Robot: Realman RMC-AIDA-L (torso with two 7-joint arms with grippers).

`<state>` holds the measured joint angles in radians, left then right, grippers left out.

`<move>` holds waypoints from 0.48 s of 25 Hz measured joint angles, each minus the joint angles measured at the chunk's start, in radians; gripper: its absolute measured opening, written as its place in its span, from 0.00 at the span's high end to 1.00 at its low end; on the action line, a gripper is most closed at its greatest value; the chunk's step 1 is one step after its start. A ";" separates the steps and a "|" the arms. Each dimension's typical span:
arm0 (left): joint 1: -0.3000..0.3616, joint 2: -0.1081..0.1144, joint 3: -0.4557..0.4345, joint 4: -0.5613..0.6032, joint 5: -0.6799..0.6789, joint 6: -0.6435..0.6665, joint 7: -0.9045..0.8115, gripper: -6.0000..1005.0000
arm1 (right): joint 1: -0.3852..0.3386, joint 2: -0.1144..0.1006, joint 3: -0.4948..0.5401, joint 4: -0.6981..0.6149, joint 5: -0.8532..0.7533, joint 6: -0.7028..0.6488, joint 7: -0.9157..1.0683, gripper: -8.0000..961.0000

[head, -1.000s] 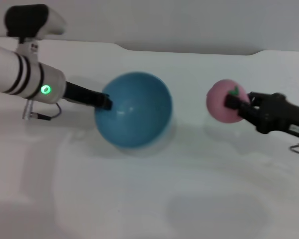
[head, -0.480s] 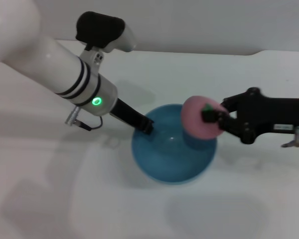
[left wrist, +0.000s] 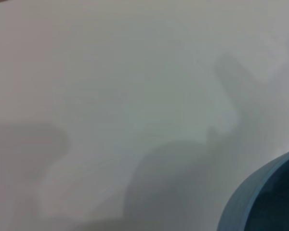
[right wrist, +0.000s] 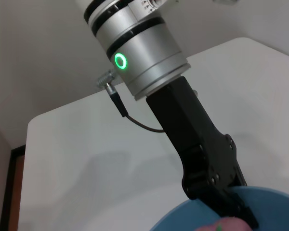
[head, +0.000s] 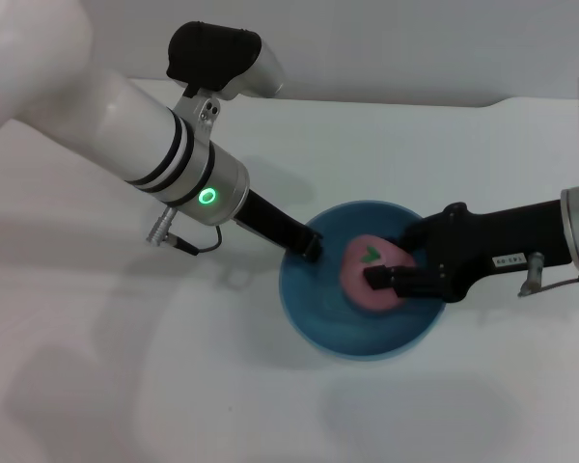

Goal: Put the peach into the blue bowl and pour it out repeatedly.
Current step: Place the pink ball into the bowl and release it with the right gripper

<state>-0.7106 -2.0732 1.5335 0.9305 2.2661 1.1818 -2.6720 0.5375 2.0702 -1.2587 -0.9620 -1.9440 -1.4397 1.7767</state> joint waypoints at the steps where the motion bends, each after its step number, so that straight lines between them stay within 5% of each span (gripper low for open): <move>1: -0.002 0.000 0.000 -0.001 0.000 -0.009 0.001 0.99 | -0.003 0.000 0.005 -0.012 0.002 0.000 0.001 0.77; 2: -0.002 0.000 0.000 -0.001 0.000 -0.009 0.001 0.99 | -0.005 0.000 0.007 -0.016 0.002 0.000 0.001 0.65; 8: -0.003 0.001 0.001 -0.002 0.000 -0.021 0.002 0.99 | -0.008 0.000 0.021 -0.023 0.003 -0.004 0.009 0.47; 12: 0.007 0.003 0.001 -0.003 0.000 -0.056 0.013 0.99 | -0.013 0.000 0.077 -0.042 0.003 -0.015 0.041 0.47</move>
<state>-0.7036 -2.0706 1.5341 0.9276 2.2660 1.1261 -2.6586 0.5247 2.0700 -1.1815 -1.0042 -1.9413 -1.4548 1.8181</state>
